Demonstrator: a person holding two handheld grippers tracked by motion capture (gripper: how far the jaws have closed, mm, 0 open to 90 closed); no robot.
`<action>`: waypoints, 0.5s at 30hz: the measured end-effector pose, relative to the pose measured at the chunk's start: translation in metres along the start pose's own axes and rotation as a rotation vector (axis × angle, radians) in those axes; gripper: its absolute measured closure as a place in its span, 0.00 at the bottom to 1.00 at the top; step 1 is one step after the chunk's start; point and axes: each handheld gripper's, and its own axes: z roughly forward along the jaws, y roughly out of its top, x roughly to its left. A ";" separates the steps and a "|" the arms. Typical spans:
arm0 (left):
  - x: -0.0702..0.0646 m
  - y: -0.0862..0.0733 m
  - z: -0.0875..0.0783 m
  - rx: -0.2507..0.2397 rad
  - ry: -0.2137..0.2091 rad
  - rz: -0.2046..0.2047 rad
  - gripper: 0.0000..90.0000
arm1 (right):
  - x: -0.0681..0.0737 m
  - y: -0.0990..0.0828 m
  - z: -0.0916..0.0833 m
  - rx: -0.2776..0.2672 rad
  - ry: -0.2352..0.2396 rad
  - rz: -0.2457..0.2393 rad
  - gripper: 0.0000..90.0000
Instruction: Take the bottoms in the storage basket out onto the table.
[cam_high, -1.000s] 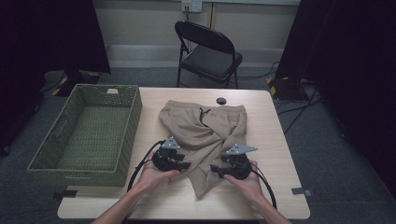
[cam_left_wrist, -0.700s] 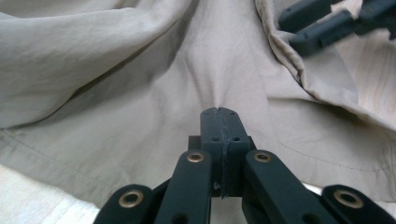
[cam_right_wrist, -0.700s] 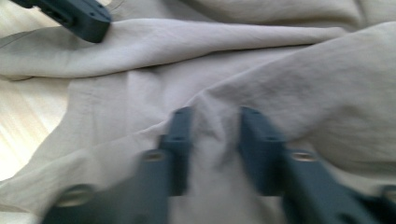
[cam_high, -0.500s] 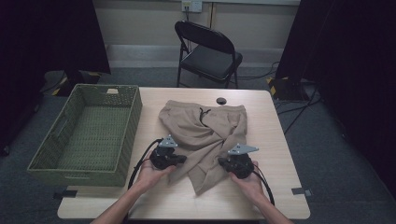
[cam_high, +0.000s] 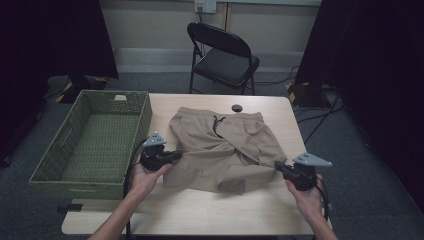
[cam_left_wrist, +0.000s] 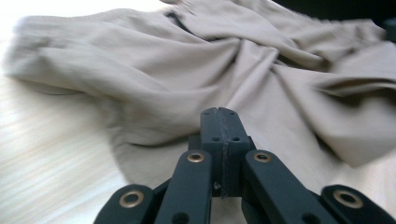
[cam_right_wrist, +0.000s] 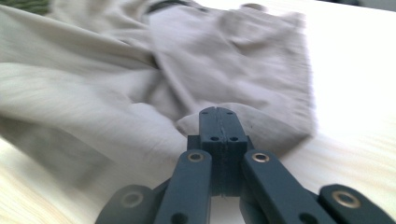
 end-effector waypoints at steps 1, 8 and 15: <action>0.002 0.002 -0.002 -0.008 0.021 0.004 1.00 | -0.005 -0.003 -0.004 0.003 -0.010 0.008 1.00; 0.007 -0.001 0.000 0.007 0.068 -0.023 1.00 | -0.031 -0.022 -0.026 0.012 -0.118 0.090 0.97; 0.002 0.000 0.002 -0.003 0.030 -0.028 0.82 | 0.003 -0.007 -0.012 -0.007 -0.041 0.029 0.73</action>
